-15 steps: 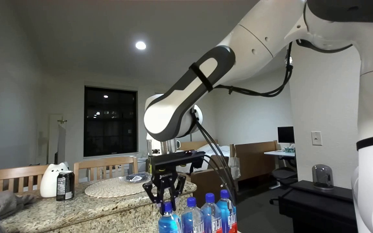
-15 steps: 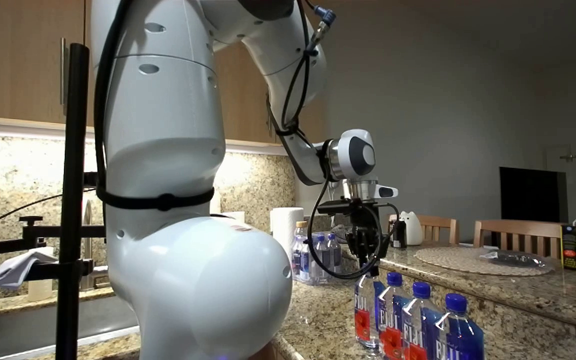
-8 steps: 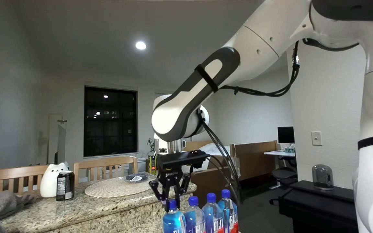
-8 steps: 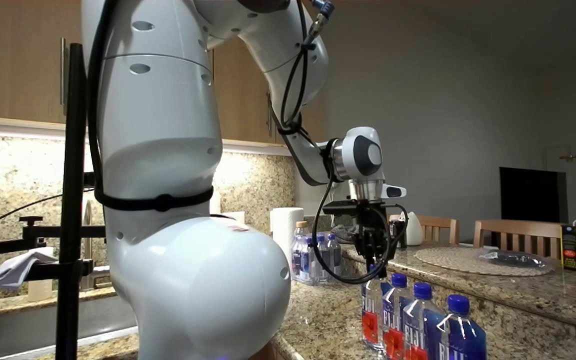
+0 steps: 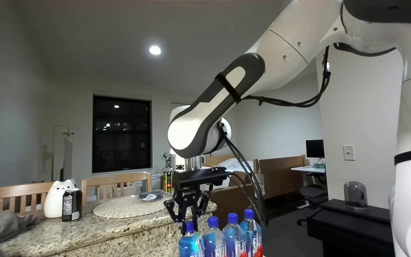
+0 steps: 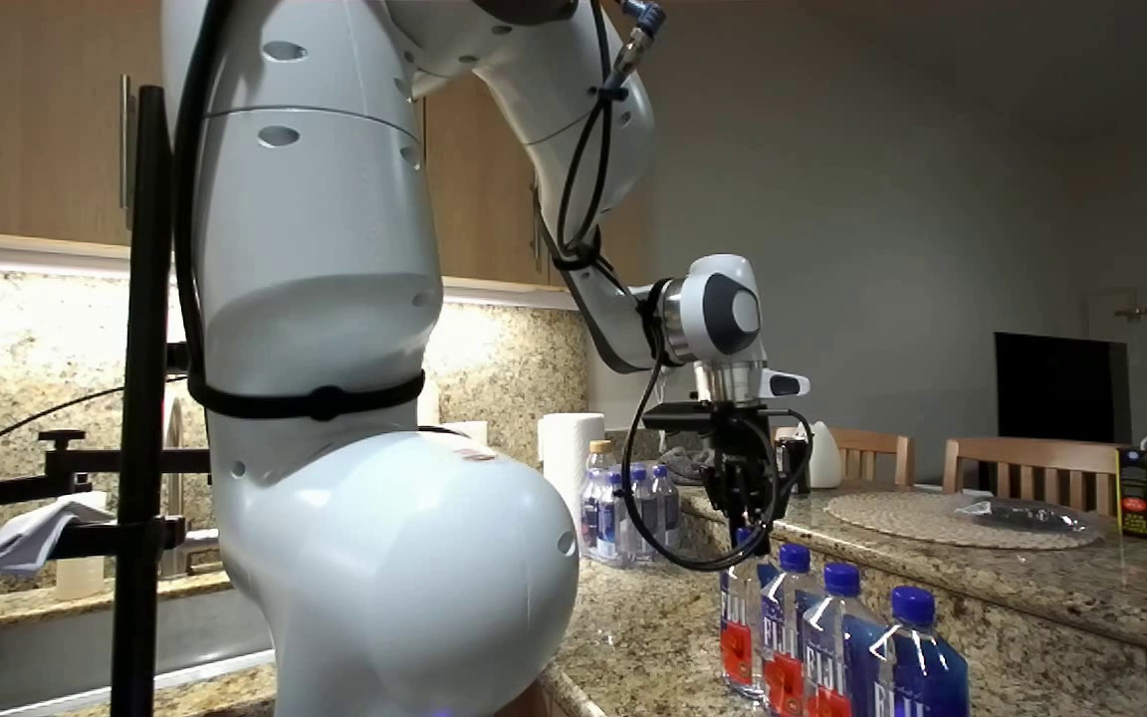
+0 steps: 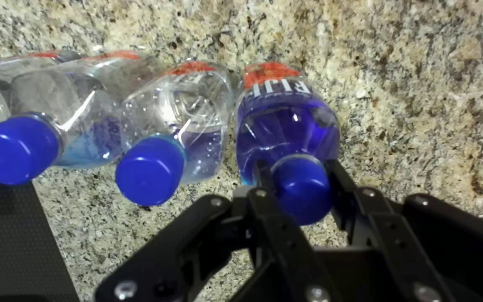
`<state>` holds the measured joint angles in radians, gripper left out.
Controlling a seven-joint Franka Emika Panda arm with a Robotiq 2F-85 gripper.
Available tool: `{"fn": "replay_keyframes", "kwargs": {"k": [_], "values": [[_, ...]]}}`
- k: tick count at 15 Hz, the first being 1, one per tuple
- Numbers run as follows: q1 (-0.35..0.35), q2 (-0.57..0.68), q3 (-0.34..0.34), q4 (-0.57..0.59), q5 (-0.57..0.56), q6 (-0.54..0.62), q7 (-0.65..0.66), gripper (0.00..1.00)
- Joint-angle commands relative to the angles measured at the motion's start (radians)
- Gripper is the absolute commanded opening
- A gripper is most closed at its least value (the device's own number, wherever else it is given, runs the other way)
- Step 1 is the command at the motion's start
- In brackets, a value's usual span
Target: Move the water bottles forward
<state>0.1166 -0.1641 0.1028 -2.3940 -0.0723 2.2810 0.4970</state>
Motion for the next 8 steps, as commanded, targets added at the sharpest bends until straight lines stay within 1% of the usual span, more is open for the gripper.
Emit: {"fn": "replay_keyframes", "kwargs": {"k": [1,8], "values": [[-0.017,-0.016,0.004,-0.019,0.034,0.035,-0.054,0.14],[-0.026,-0.01,0.0,-0.013,0.022,0.024,-0.052,0.14]]}}
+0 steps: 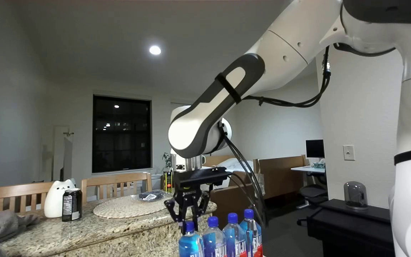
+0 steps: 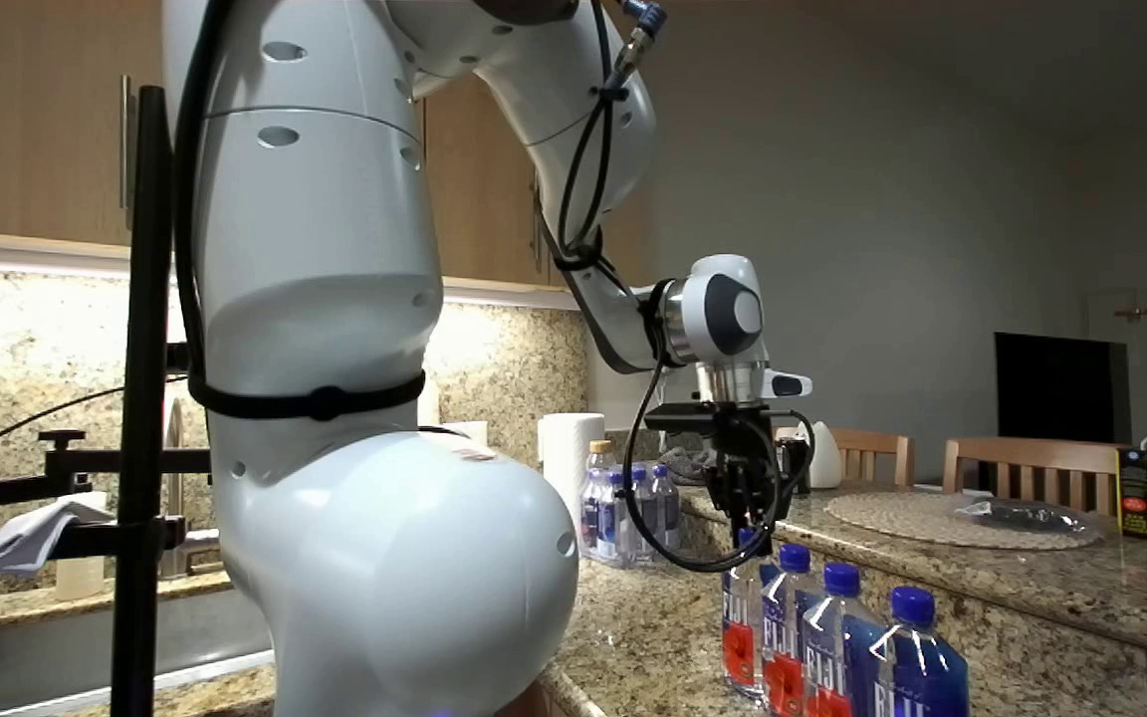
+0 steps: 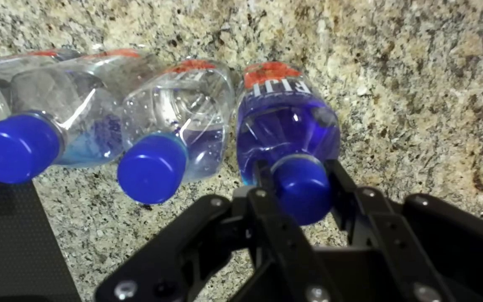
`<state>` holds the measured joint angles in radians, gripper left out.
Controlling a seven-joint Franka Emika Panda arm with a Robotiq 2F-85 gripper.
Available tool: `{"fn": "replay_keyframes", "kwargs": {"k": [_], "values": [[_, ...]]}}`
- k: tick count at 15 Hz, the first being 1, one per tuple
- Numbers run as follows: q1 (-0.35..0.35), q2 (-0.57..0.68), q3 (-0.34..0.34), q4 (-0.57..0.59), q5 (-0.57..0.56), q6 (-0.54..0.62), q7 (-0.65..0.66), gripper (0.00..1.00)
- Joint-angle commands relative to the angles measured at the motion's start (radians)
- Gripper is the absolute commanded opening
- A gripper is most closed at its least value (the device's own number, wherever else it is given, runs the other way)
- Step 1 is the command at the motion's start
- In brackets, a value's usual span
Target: Move the water bottles forward
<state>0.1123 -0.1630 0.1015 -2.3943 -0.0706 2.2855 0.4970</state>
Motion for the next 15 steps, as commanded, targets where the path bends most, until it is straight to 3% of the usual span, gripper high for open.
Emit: {"fn": "replay_keyframes", "kwargs": {"k": [1,3,4,6,11,15], "values": [[-0.024,-0.01,0.0,-0.012,0.021,0.019,-0.053,0.14],[-0.026,-0.007,0.0,-0.01,0.02,0.016,-0.053,0.14],[-0.026,-0.007,-0.001,-0.009,0.021,0.013,-0.054,0.6],[-0.027,-0.006,-0.002,-0.008,0.021,0.011,-0.054,0.66],[-0.027,-0.017,-0.005,-0.002,0.024,0.006,-0.061,0.97],[-0.025,-0.059,-0.004,0.023,0.03,-0.014,-0.082,1.0]]}}
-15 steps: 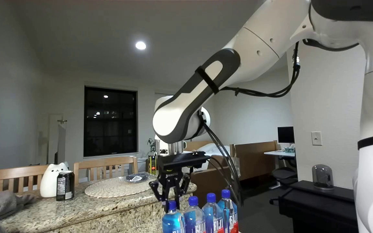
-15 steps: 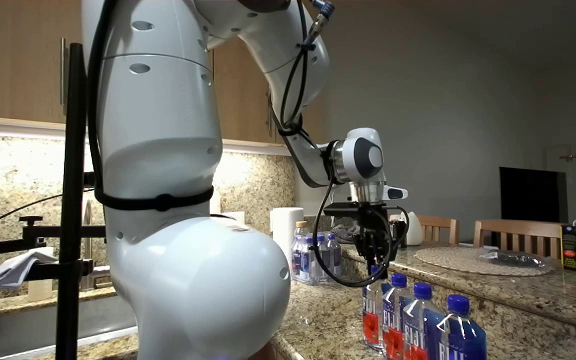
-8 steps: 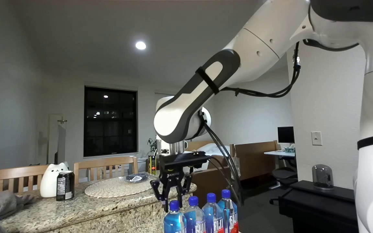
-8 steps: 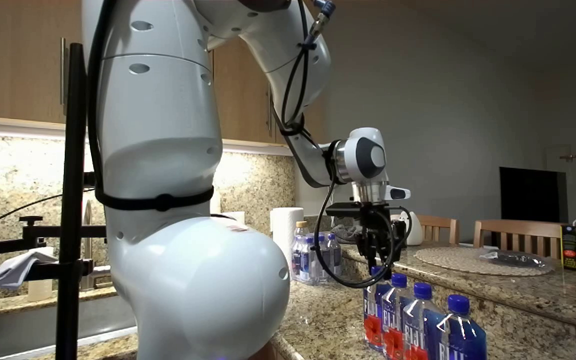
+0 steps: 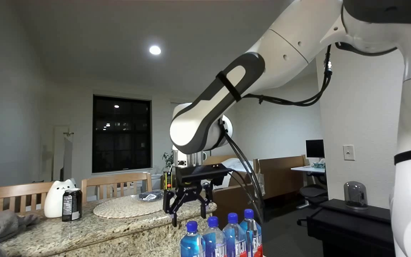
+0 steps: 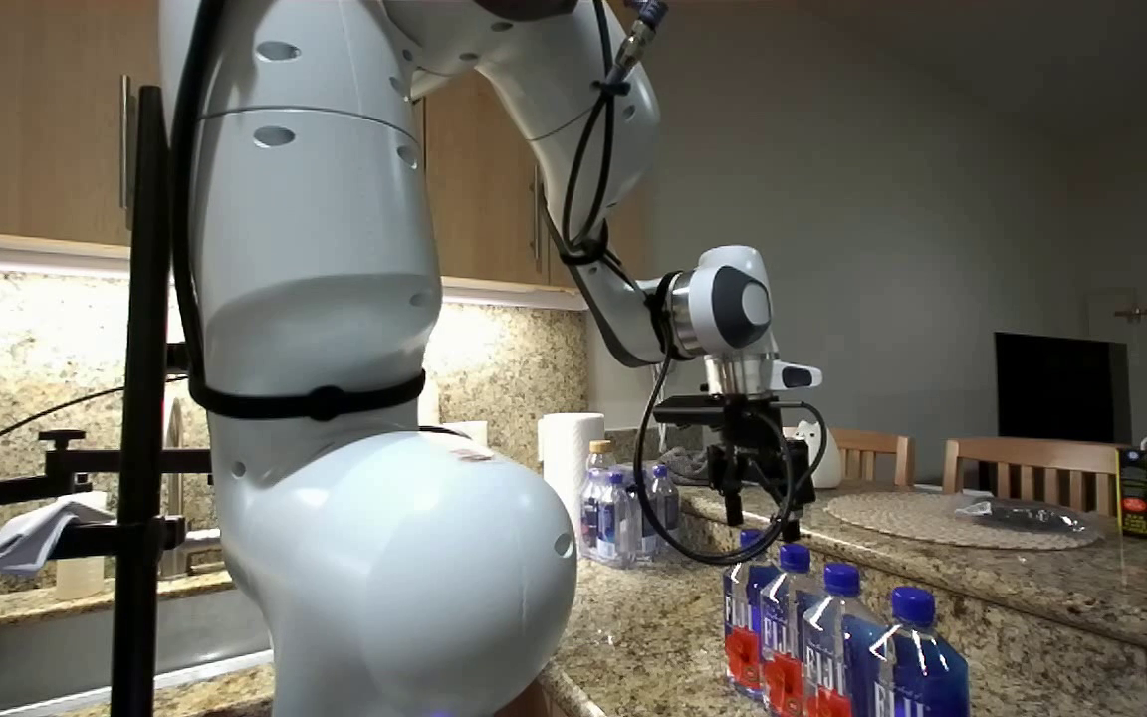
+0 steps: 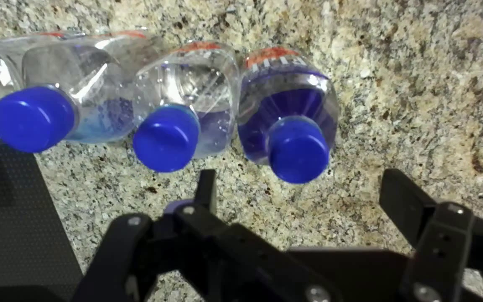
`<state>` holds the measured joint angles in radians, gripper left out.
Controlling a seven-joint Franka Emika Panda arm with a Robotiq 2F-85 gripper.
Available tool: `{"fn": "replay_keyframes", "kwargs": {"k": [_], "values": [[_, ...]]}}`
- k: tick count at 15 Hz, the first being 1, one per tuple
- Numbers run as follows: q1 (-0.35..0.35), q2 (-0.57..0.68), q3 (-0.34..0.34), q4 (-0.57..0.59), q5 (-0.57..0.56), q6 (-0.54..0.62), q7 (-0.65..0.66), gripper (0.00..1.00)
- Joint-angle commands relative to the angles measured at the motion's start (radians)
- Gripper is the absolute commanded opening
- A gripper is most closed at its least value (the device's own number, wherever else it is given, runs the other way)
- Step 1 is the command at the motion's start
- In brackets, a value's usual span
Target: Move the water bottles forward
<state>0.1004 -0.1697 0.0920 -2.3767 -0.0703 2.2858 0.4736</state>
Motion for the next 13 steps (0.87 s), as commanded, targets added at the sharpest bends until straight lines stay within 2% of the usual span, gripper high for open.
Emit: {"fn": "replay_keyframes", "kwargs": {"k": [1,3,5,8,9,13], "values": [[-0.016,-0.069,0.006,0.014,0.023,-0.029,-0.056,1.0],[-0.023,-0.106,0.001,0.034,0.022,-0.082,-0.056,1.0],[-0.027,-0.147,-0.008,0.059,0.043,-0.217,-0.074,1.0],[-0.046,-0.214,-0.011,0.075,0.018,-0.355,-0.063,1.0],[-0.046,-0.163,0.009,0.084,0.011,-0.295,-0.023,1.0],[-0.05,-0.172,0.015,0.086,0.01,-0.308,-0.023,1.0]]}}
